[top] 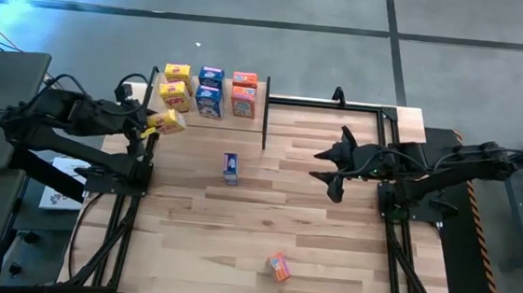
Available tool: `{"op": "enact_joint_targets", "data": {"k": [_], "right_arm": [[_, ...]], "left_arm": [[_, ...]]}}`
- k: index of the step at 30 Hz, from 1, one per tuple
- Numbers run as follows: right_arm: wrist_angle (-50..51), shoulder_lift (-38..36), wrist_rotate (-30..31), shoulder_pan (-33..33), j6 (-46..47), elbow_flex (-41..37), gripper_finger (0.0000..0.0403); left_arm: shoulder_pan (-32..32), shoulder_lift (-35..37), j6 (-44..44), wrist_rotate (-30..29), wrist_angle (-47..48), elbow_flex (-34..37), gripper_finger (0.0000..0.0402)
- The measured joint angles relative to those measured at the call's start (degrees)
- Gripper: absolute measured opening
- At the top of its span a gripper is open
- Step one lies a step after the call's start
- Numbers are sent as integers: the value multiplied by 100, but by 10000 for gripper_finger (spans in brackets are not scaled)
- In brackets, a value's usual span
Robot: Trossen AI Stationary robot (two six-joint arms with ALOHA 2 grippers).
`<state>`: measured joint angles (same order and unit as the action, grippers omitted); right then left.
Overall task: Stack cereal on shelf
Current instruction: Put the yellow cereal box on the shelf aligned with the other yellow cereal boxes
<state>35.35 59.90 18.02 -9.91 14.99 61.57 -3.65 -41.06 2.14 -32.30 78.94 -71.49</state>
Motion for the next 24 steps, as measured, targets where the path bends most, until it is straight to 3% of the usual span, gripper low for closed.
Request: {"op": "enact_joint_targets", "data": {"k": [5,12,24], "right_arm": [[5,4,-2,0,17,-62,240],[-39,2,-2,0,0,-63,240],[-27,2,-86,0,-3,-63,240]], "left_arm": [[386,-365,-262,106,-24,1,161],[1296,-785,-875,791,-120,3,161],[3079,-829,-2465,2283,-640,3,161]]}}
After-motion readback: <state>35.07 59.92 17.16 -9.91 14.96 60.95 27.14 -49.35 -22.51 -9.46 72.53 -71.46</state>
